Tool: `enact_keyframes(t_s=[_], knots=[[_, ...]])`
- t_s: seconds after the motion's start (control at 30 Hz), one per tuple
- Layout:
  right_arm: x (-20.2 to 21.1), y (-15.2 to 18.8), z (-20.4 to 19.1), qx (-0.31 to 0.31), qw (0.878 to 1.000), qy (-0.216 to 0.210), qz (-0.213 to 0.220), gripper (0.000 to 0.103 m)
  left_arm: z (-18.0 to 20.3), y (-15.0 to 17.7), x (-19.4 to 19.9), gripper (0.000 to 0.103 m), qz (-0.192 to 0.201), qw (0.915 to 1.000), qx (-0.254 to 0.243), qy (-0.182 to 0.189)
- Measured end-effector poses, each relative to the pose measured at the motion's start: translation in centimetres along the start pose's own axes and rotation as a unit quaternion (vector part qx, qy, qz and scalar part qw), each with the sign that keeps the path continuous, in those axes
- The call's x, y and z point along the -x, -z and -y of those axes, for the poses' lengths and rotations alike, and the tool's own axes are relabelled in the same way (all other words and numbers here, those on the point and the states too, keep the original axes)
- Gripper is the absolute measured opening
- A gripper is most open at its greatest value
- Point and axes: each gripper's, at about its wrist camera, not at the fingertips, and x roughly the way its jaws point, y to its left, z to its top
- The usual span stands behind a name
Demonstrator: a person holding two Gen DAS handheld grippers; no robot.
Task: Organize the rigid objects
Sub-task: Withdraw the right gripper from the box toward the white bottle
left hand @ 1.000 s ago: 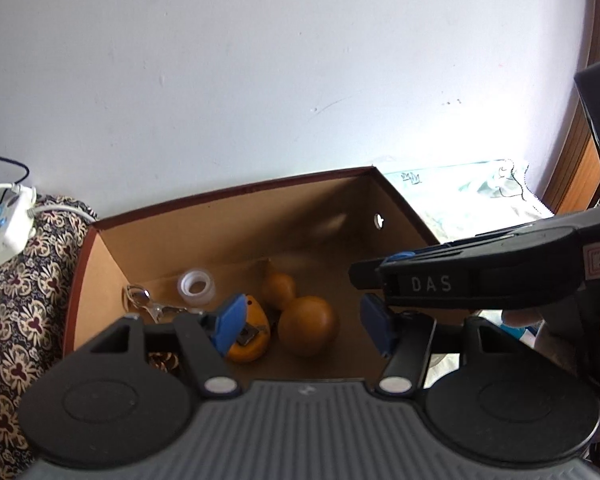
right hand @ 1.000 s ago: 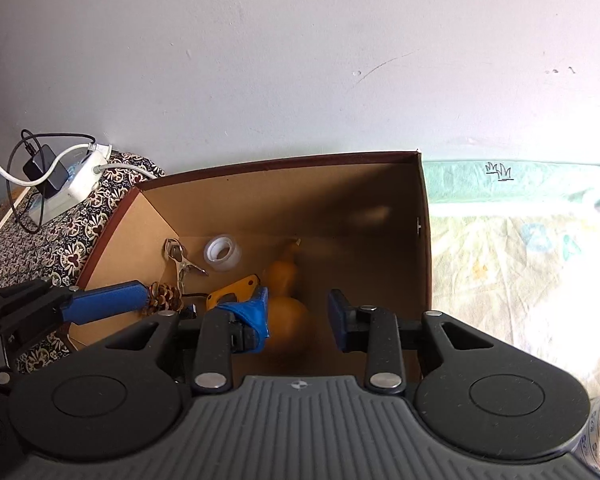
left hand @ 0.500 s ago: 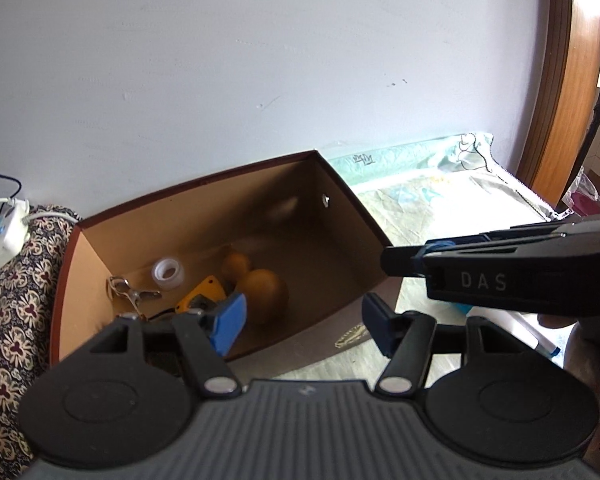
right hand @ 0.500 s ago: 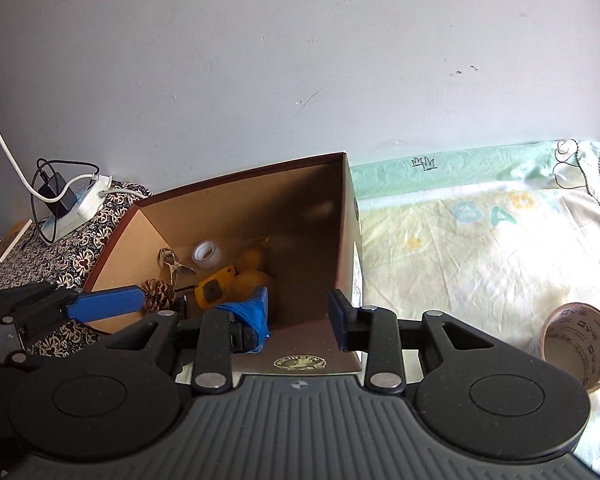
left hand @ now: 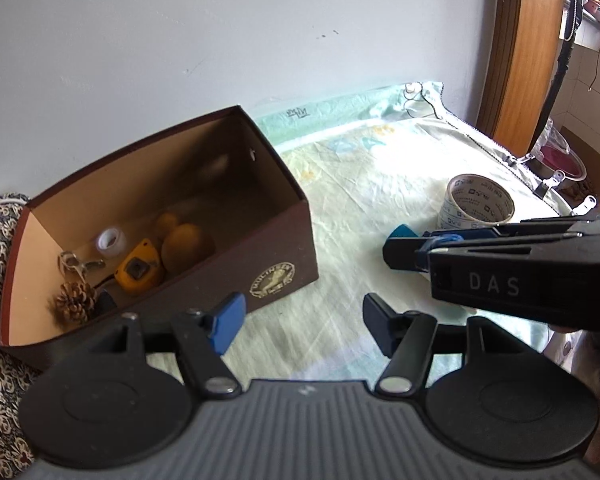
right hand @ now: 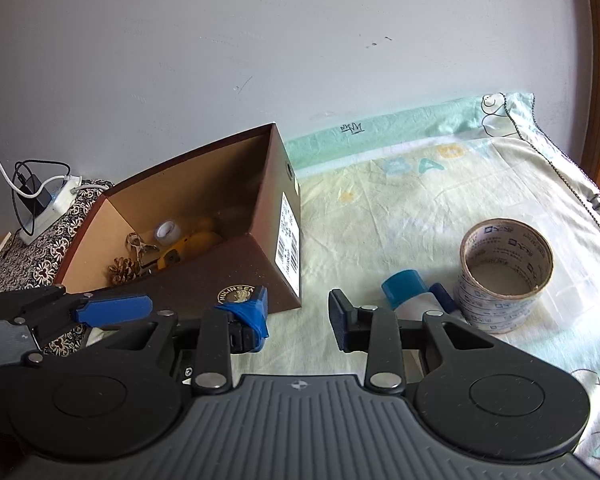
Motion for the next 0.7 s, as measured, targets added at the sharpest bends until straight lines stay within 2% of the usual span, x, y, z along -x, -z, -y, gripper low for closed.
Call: enact_keyframes(t_s=[0.7], knots=[[1.1, 3.1, 4.9, -0.049, 0.998, 0.042, -0.011, 0.017, 3.7, 1.2, -4.6, 0.066, -0.072, 0.9968, -0.017, 0.029]])
